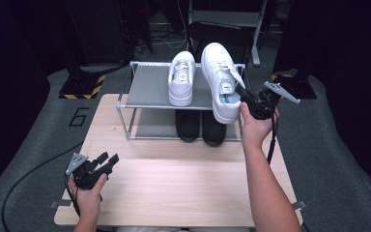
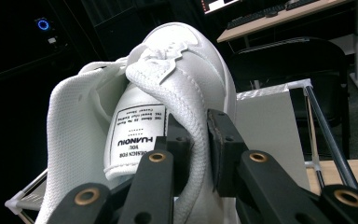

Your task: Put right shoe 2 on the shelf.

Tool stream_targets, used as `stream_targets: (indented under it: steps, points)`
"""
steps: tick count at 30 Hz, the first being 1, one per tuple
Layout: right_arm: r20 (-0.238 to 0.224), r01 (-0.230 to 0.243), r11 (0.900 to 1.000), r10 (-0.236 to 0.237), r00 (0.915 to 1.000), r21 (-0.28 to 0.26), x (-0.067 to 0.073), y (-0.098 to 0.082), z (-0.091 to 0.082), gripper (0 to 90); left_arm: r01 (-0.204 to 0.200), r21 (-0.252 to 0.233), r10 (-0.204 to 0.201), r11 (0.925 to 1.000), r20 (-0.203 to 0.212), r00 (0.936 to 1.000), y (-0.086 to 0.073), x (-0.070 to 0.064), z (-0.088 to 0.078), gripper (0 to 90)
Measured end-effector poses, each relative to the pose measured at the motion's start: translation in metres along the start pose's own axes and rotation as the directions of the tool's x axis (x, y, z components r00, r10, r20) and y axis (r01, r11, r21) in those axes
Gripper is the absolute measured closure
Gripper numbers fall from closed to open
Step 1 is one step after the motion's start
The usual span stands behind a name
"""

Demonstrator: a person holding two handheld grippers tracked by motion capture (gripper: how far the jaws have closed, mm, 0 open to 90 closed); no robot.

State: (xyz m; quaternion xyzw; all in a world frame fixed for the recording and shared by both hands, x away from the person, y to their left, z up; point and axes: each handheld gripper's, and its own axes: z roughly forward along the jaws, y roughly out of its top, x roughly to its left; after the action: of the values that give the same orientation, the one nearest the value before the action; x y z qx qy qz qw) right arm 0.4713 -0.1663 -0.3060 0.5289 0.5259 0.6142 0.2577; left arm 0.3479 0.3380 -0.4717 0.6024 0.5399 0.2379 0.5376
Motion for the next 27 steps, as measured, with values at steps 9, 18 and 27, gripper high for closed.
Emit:
stream_targets:
  steps: [9, 18, 27]
  points:
    - [0.016, -0.006, 1.0, 0.005, 0.9999, 0.027, -0.004, 0.006, 0.014, 79.8, 0.0, 0.003, 0.0, 1.0, -0.004, 1.0, -0.001, 0.001, -0.001, 47.2]
    - [0.033, 0.002, 0.999, -0.004, 0.9995, 0.05, -0.005, 0.01, 0.03, 79.8, 0.008, 0.001, -0.008, 1.0, -0.005, 1.0, -0.001, 0.003, -0.002, 47.2]
    - [0.033, -0.03, 0.996, 0.028, 0.9991, 0.08, -0.007, 0.01, 0.046, 79.7, 0.021, -0.013, -0.021, 0.9997, -0.01, 0.9997, -0.002, 0.004, -0.002, 47.2]
